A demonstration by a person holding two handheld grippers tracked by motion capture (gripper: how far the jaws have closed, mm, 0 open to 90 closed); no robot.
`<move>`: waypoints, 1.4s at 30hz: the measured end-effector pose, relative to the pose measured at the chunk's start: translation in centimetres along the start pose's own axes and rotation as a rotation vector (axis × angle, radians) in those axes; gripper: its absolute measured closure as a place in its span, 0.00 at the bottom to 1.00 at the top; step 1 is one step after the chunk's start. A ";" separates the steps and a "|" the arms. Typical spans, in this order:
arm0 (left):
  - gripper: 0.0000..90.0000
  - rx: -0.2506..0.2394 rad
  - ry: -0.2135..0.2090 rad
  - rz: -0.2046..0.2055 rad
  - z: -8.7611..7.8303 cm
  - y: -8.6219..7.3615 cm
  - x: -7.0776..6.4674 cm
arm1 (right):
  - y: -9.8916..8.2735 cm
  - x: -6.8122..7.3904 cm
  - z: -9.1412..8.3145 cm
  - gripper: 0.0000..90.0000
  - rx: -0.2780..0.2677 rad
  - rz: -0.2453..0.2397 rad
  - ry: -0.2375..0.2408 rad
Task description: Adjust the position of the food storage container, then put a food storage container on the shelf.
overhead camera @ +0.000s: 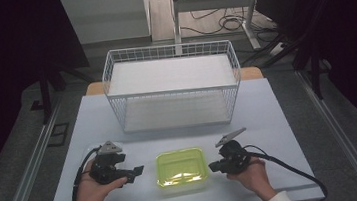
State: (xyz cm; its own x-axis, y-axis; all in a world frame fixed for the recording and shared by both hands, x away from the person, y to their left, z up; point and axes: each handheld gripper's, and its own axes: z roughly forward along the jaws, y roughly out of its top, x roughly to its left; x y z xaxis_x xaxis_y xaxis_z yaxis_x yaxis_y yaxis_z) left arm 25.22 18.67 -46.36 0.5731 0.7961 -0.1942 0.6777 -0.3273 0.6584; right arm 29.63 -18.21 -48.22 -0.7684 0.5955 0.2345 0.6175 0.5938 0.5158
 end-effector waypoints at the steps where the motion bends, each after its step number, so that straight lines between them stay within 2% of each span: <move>1: 0.21 0.002 0.002 0.000 0.0 0.0 0.0 | -0.1 0.3 0.2 0.99 0.000 0.000 0.015; 6: 0.21 0.001 0.003 -0.004 0.0 -0.1 0.0 | -0.2 0.2 0.2 0.99 0.009 -0.010 -0.010; 8: 0.21 -0.002 0.003 -0.007 0.0 -0.1 0.0 | -0.2 0.3 -0.1 0.99 -0.008 -0.010 -0.018; 10: 0.21 -0.008 0.003 -0.016 0.0 -0.1 0.0 | -0.4 0.4 -0.8 0.97 -0.039 -0.017 -0.057; 12: 0.21 -0.014 0.004 -0.026 0.0 -0.1 0.0 | -0.5 0.4 -1.0 0.95 -0.059 -0.023 -0.071; 13: 0.21 -0.025 -0.012 -0.039 -0.2 0.0 -0.1 | -0.7 0.6 -1.4 0.83 -0.098 -0.009 -0.095; 14: 0.21 -0.025 -0.012 -0.039 -0.2 0.0 -0.1 | -0.7 0.6 -1.4 0.83 -0.098 -0.009 -0.095; 15: 0.21 -0.033 -0.025 -0.050 -0.2 0.0 -0.2 | -0.7 0.7 -1.6 0.74 -0.120 0.003 -0.097; 18: 0.20 -0.048 -0.070 -0.079 -0.2 0.0 -0.5 | -0.9 1.1 -2.2 0.53 -0.177 0.045 -0.080; 19: 0.20 -0.054 -0.092 -0.095 0.0 0.0 -0.6 | -0.9 1.3 -2.6 0.44 -0.211 0.075 -0.066; 20: 0.20 -0.054 -0.092 -0.095 0.0 0.0 -0.6 | -0.9 1.3 -2.6 0.44 -0.211 0.075 -0.066; 21: 0.20 -0.062 -0.103 -0.109 0.1 -0.1 -0.7 | -0.9 1.3 -3.1 0.39 -0.253 0.098 -0.040; 23: 0.20 -0.072 -0.106 -0.125 0.2 -0.1 -0.7 | -0.9 1.3 -3.4 0.36 -0.283 0.094 -0.036; 25: 0.20 -0.078 -0.110 -0.133 0.2 -0.1 -0.7 | -0.9 1.2 -3.4 0.35 -0.290 0.091 -0.032; 26: 0.20 -0.089 -0.123 -0.155 0.2 -0.2 -0.6 | -1.0 1.0 -3.4 0.33 -0.303 0.101 -0.006; 28: 0.21 -0.101 -0.125 -0.169 0.3 -0.3 -0.5 | -1.2 0.6 -3.2 0.33 -0.310 0.124 0.014; 32: 0.23 -0.115 -0.121 -0.174 0.4 -0.6 -0.7 | -1.3 0.2 -2.9 0.33 -0.311 0.141 0.009; 33: 0.24 -0.118 -0.136 -0.188 0.6 -0.6 -0.8 | -1.3 0.2 -2.8 0.33 -0.314 0.148 0.017; 38: 0.27 -0.105 -0.165 -0.207 1.0 -0.6 -1.0 | -1.3 0.3 -2.6 0.38 -0.316 0.159 0.031; 41: 0.29 -0.081 -0.197 -0.243 1.8 -0.6 -1.2 | -1.4 0.4 -2.3 0.41 -0.311 0.179 0.056; 42: 0.30 -0.081 -0.197 -0.243 1.8 -0.6 -1.2 | -1.4 0.4 -2.3 0.41 -0.311 0.179 0.056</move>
State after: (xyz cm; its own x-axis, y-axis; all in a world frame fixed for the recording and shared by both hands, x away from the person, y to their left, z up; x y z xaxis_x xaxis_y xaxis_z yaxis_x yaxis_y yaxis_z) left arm 24.95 17.05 -47.82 0.4821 0.7298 -0.4847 0.7717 -0.0918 0.6294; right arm 28.09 -20.01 -46.93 -0.6662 0.6393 0.3841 0.6690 0.2847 0.6866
